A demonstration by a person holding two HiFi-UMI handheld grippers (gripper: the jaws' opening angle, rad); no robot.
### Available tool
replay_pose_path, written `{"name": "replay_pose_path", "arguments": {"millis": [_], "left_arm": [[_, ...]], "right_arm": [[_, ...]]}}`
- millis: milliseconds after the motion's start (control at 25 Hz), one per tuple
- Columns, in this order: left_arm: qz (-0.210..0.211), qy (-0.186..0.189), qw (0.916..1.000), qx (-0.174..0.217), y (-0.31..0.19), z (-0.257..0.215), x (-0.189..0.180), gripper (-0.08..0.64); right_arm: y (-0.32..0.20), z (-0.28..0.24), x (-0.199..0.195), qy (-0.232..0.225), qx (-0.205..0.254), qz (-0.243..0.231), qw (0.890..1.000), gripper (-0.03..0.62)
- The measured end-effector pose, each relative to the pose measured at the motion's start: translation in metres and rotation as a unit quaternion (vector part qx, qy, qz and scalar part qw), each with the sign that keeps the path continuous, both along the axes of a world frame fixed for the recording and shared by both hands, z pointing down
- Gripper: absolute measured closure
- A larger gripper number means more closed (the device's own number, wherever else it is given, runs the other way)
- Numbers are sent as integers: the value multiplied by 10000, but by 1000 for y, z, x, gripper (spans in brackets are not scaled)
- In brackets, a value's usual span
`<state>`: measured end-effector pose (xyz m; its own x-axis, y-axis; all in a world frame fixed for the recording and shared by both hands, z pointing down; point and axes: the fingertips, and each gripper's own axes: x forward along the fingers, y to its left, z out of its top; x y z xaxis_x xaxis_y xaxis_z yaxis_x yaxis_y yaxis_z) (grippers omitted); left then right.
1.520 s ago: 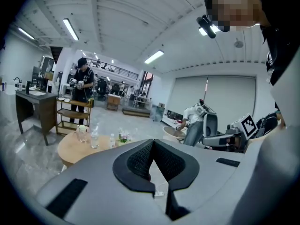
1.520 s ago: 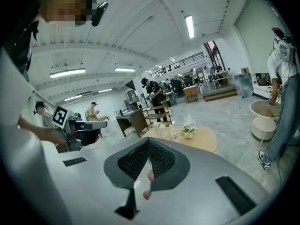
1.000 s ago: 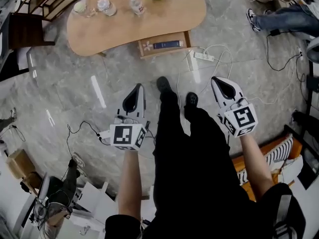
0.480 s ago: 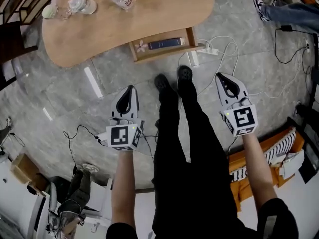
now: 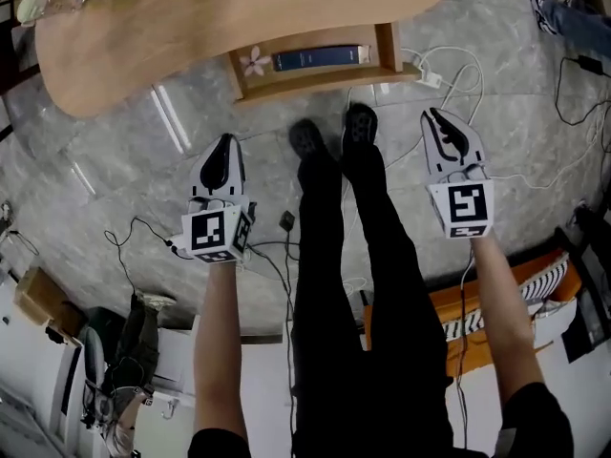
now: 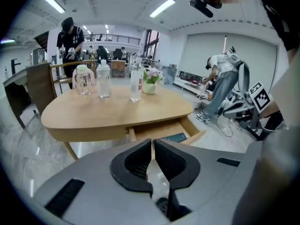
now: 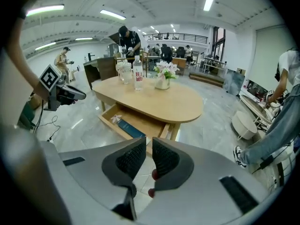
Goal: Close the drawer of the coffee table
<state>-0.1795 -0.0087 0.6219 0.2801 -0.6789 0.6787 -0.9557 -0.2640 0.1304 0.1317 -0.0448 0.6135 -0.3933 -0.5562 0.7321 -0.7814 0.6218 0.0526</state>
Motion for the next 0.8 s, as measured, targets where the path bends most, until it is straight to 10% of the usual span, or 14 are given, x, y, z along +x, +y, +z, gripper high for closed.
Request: {"name": "replay_pose_path", "arguments": {"millis": [800], "left_arm": [[174, -551, 9954, -764, 6, 158, -12, 318]], "right_arm": [[-23, 156, 50, 1188, -325, -243, 9921, 465]]}}
